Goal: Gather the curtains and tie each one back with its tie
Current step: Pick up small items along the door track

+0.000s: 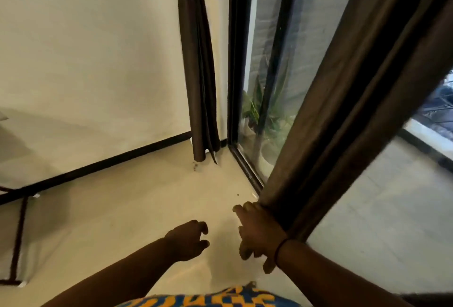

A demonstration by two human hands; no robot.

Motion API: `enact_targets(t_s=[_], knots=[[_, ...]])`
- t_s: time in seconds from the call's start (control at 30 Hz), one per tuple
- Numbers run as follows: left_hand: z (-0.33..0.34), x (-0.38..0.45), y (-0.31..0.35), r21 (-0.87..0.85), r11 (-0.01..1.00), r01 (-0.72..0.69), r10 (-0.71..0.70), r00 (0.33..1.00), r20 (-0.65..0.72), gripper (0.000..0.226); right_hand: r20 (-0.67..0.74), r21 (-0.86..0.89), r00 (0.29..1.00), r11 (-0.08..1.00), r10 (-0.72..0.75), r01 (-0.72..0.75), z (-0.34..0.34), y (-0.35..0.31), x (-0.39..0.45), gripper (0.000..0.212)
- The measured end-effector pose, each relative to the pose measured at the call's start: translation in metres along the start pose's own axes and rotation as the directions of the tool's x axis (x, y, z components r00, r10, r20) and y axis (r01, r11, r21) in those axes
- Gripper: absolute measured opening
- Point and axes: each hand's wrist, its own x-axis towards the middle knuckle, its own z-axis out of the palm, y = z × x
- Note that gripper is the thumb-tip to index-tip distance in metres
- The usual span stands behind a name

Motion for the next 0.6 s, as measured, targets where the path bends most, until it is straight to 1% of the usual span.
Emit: enact_targets(t_s=[0.07,0.13,0.2,0.27,0.37,0.4,0.43,0.47,0.5,0.53,0.6], knots=[[-0.029,0.024,-0.002,0.040,0.999,-0.010,0.010,1.000,0.011,0.043,0.000,-0.112,1.000,0.993,-0.024,0.024,-0.020,0.008,0.032,0.055],[-0.060,0.055,-0.005,0.042,0.999,-0.006,0.006,1.000,0.006,0.042,0.033,-0.212,0.999,0.977,-0.029,0.035,-0.030,0.021,0.061,0.056],[-0.085,0.090,-0.010,0.002,1.000,-0.005,0.005,1.000,-0.002,0.040,0.093,-0.306,0.996,0.952,0.009,0.020,-0.037,0.034,0.086,0.060],[-0.104,0.120,-0.012,-0.017,1.000,-0.018,0.019,0.999,0.032,0.039,0.175,-0.337,0.981,0.942,0.079,-0.015,-0.042,0.042,0.104,0.063],[-0.133,0.180,-0.017,0.042,0.995,-0.086,0.080,0.989,0.124,0.040,0.308,-0.252,0.937,0.964,0.165,-0.087,-0.048,0.062,0.131,0.051],[-0.142,0.199,-0.017,0.066,0.991,-0.120,0.110,0.984,0.138,0.041,0.323,-0.214,0.928,0.969,0.187,-0.121,-0.049,0.075,0.137,0.048],[-0.156,0.225,-0.019,0.076,0.984,-0.158,0.145,0.977,0.154,0.041,0.341,-0.142,0.912,0.971,0.230,-0.192,-0.049,0.090,0.150,0.048],[-0.169,0.247,-0.019,0.086,0.978,-0.193,0.176,0.969,0.171,0.041,0.340,-0.056,0.905,0.966,0.255,-0.251,-0.053,0.102,0.158,0.053],[-0.184,0.271,-0.020,0.100,0.968,-0.231,0.209,0.960,0.188,0.041,0.351,0.016,0.887,0.946,0.299,-0.325,-0.055,0.110,0.167,0.057],[-0.200,0.290,-0.020,0.119,0.959,-0.257,0.231,0.952,0.200,0.042,0.340,0.060,0.873,0.918,0.350,-0.392,-0.060,0.116,0.175,0.056],[-0.227,0.339,-0.026,0.146,0.941,-0.307,0.268,0.934,0.237,0.042,0.358,0.143,0.788,0.804,0.502,-0.577,-0.064,0.128,0.199,0.044]])
